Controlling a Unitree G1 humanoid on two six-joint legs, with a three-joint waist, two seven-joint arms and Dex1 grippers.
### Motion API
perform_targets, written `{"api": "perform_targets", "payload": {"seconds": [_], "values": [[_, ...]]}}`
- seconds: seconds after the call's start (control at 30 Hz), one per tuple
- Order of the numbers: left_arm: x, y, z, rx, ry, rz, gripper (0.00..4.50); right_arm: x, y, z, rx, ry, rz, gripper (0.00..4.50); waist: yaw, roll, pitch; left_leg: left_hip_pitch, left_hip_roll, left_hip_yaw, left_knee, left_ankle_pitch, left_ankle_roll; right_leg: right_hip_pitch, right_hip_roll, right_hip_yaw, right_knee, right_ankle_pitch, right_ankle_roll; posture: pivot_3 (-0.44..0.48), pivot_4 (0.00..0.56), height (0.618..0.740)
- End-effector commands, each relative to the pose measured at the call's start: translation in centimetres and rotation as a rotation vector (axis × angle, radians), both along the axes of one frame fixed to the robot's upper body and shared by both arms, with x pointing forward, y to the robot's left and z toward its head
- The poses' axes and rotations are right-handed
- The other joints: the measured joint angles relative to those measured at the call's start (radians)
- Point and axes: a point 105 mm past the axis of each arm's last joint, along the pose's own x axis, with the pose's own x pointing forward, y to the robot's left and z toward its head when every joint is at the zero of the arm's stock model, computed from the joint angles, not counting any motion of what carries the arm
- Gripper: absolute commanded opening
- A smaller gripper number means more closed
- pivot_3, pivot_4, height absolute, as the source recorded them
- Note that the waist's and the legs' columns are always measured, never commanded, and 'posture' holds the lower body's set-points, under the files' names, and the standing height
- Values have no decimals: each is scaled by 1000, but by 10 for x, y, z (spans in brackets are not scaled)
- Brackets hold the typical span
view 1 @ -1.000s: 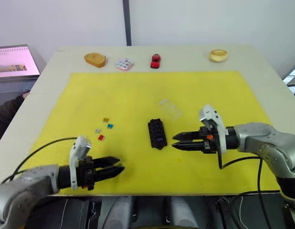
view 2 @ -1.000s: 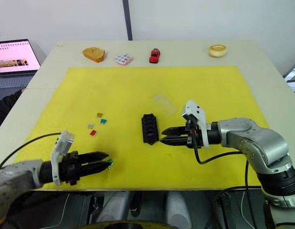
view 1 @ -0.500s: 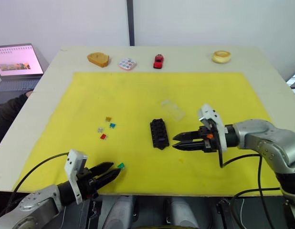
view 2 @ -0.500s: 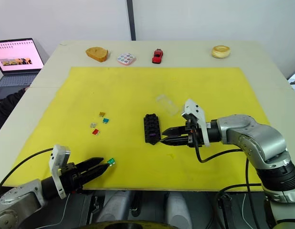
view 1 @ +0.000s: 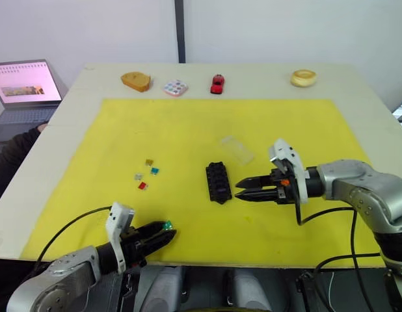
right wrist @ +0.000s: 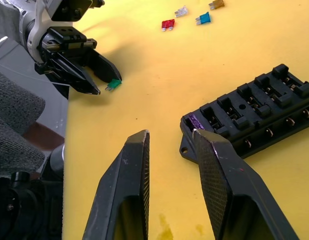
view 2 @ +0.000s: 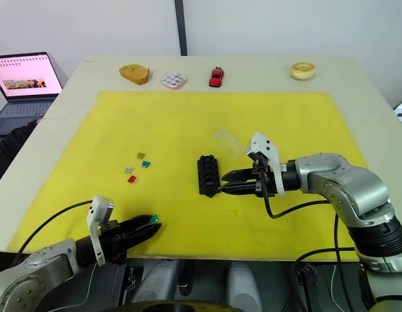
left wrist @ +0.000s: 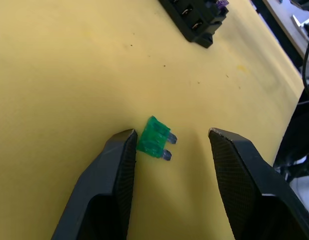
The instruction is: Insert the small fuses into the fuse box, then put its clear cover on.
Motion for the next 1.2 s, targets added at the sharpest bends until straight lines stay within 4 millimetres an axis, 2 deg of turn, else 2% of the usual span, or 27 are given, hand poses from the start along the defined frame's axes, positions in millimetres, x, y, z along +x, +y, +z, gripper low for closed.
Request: {"api": "perform_targets", "payload": {"seconds": [0.03, 0.1, 0.33, 0.53, 0.6, 0.7, 0.77, 0.87, 1.03, 1.13, 1.2], "values": [[-1, -3, -9, -27, 63, 8, 947, -1, -2, 9, 4, -57, -5, 1507, 3, 0, 0, 0, 0, 0, 0, 0, 0, 0, 0, 0, 0, 0, 0, 0, 150, 740], [2, 3, -2, -61, 49, 36, 36, -1, -3, 8, 0, -60, -11, 1507, 5, 0, 0, 0, 0, 0, 0, 0, 0, 0, 0, 0, 0, 0, 0, 0, 150, 740], [4, 13, 24, -130, -3, 20, 36, 1, -2, 9, 4, -68, -16, 1507, 3, 0, 0, 0, 0, 0, 0, 0, 0, 0, 0, 0, 0, 0, 0, 0, 150, 740], [14, 20, 57, -149, -58, -84, 36, 5, 9, 25, 50, -46, -9, 1507, -7, 0, 0, 0, 0, 0, 0, 0, 0, -1, 0, 0, 0, 0, 0, 0, 150, 740], [14, 19, 60, -148, -45, -135, 36, 6, 9, 25, 49, -40, -1, 1507, -7, 0, 0, 0, 0, 0, 0, 0, 0, -2, 1, 0, 0, 0, 0, 0, 150, 740], [6, 14, 46, -99, 47, -260, 36, 6, 9, 18, 25, -37, 5, 1507, -8, 0, 0, 0, 0, 0, 0, -1, 2, -2, 1, 0, -1, 0, 0, 0, 150, 740], [9, 15, 26, -64, 118, -303, 36, 6, 10, 15, 18, -40, 10, 1507, -8, 1, 0, 0, 0, 1, -1, -1, 2, -1, 1, 0, -1, 0, 0, 0, 150, 740], [22, 22, 8, -29, 146, -321, 36, 7, 13, 15, 27, -43, 12, 1507, -8, 1, 0, 0, 0, 1, -1, -1, 1, -1, 1, 0, -1, 0, 0, 0, 150, 740], [38, 32, 1, -3, 137, -358, 36, 5, 13, 15, 29, -48, 3, 1507, -5, 1, 0, 0, 0, 0, -1, -1, -1, -2, 0, 0, -1, 1, -1, 0, 150, 740], [37, 37, -1, -1, 137, -370, 1034, 4, 11, 15, 31, -50, -7, 1507, -7, 1, 0, 0, 0, 0, -1, -1, 0, -2, 0, 0, -1, 1, -1, 0, 150, 740], [37, 38, 3, -8, 125, -363, 2025, 3, 10, 15, 32, -53, -13, 1507, -8, 1, 0, 0, 0, 0, -2, -1, 0, -2, 0, 0, -1, 1, -1, 0, 150, 740]]}}
